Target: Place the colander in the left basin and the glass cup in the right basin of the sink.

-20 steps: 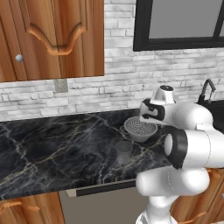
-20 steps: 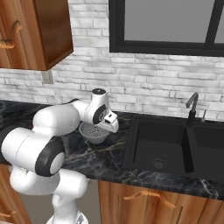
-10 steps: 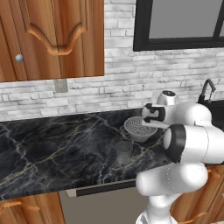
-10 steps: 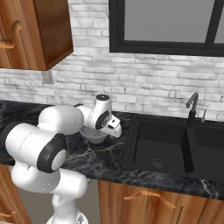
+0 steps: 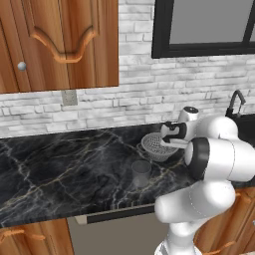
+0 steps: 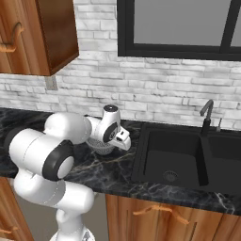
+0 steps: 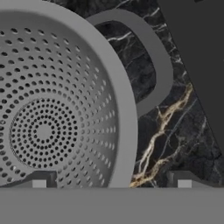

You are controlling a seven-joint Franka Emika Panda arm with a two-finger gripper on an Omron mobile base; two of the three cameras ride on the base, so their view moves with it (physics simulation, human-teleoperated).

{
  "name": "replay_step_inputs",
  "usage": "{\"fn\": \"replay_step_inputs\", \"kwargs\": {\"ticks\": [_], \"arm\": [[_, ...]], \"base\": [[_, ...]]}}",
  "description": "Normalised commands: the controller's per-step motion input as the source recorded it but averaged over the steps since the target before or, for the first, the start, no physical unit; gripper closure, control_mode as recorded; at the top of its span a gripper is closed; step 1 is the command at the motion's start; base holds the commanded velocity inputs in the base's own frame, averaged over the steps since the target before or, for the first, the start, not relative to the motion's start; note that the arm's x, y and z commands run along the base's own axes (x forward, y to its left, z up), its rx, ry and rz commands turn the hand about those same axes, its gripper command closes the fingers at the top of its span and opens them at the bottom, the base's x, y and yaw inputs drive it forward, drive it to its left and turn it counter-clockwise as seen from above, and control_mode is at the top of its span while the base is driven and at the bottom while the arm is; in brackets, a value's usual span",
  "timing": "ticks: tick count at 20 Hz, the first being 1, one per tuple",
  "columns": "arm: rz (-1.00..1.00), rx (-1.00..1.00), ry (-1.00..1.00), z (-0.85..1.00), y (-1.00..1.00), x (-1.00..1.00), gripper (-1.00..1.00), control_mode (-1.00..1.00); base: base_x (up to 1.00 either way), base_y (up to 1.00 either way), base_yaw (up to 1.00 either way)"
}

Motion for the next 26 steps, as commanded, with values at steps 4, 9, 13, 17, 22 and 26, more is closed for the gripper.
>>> {"fn": "replay_step_inputs", "kwargs": {"ticks": [4,9,13,17,22,26], "arm": [[0.0,0.0,0.0,-0.02,0.0,0.0,1.0,-1.0],[0.0,0.0,0.0,0.0,0.0,0.0,1.0,-1.0],[0.0,0.0,0.0,0.01,0.0,0.0,1.0,-1.0],[0.0,0.0,0.01,0.21,-0.06,0.0,1.0,-1.0],[-0.02,0.04,0.0,0.39,-0.32,0.0,1.0,-1.0],[-0.07,0.04,0.0,0.3,-0.42,0.0,1.0,-1.0]], "base": [[0.0,0.0,0.0],[0.0,0.0,0.0],[0.0,0.0,0.0],[0.0,0.0,0.0],[0.0,0.0,0.0],[0.0,0.0,0.0]]}}
